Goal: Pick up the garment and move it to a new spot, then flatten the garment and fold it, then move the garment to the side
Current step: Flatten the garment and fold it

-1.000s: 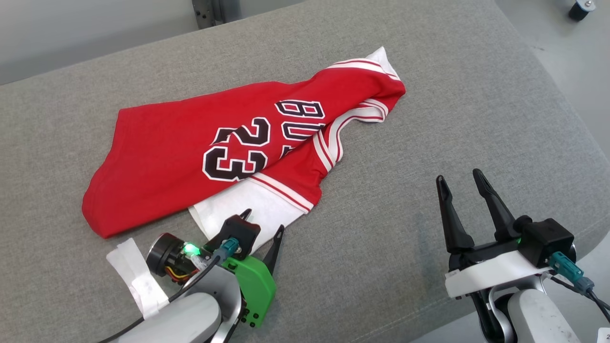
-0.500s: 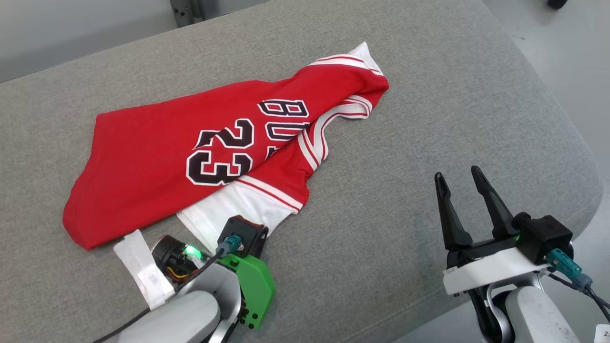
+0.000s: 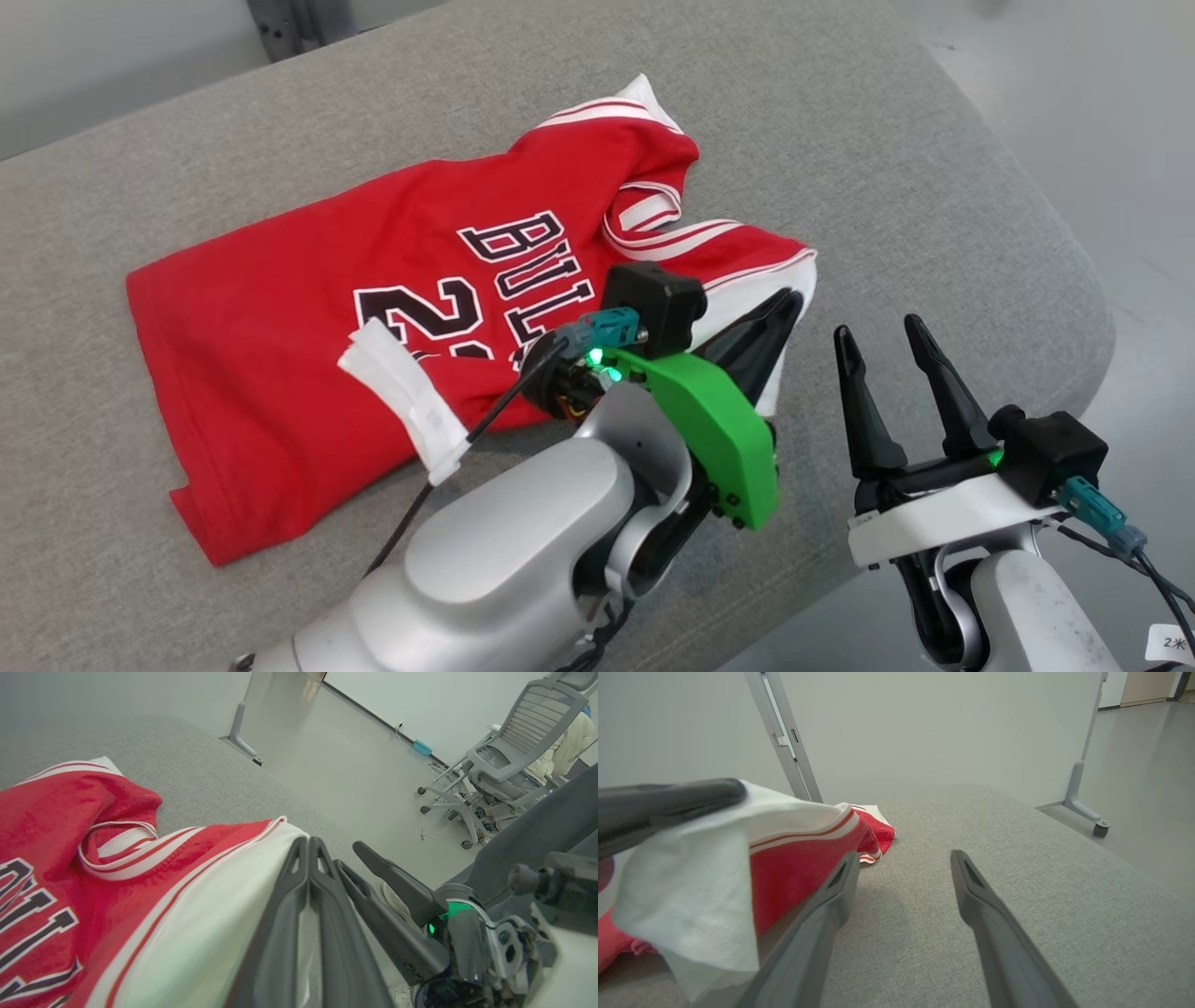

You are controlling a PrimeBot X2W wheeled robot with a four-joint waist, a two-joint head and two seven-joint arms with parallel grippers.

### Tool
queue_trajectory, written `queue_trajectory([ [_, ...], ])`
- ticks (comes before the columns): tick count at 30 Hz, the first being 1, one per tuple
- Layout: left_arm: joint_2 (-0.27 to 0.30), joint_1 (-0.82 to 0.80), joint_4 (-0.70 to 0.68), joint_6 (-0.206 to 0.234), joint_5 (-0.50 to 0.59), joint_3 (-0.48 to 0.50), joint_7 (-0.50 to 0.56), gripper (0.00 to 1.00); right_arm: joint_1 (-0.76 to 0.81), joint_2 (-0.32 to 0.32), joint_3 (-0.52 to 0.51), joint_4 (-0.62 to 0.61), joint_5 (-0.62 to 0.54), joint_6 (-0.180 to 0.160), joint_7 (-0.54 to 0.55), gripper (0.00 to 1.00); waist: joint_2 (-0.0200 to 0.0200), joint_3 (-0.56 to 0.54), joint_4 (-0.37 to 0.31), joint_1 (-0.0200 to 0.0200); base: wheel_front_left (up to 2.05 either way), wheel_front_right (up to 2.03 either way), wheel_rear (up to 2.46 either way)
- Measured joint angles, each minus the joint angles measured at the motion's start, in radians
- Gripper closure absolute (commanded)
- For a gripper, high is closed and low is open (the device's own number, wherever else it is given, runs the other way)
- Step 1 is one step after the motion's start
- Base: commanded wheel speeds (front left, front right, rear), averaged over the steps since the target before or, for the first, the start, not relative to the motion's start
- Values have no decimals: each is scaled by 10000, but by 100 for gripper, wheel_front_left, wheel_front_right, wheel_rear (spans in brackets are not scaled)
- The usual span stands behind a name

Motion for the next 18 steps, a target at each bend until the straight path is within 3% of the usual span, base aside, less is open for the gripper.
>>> queue_trajectory([
  [3,-686,-128,991,-182,-671,405,-387,100,-74,36,111,117,132,2,0,0,0,174,-269,0,0,0,0],
  [7,-702,85,1705,17,-2412,1089,-1789,97,-221,65,255,224,372,2,0,0,0,394,-658,1,0,0,0],
  [8,-746,119,1837,178,-2934,997,-2015,68,-225,67,263,232,412,2,0,0,0,439,-742,0,0,0,0],
  [9,-723,27,2107,199,-2890,596,-2134,0,-225,59,255,236,456,0,0,0,0,489,-812,0,0,0,0],
  [13,-765,-398,2617,-17,-2665,-658,-2174,0,-205,63,-69,224,464,0,0,0,0,669,-861,0,0,0,0],
  [18,-489,-517,2245,-245,-2412,-803,-2552,0,-33,73,-337,205,180,2,0,0,0,645,-557,0,0,0,0],
])
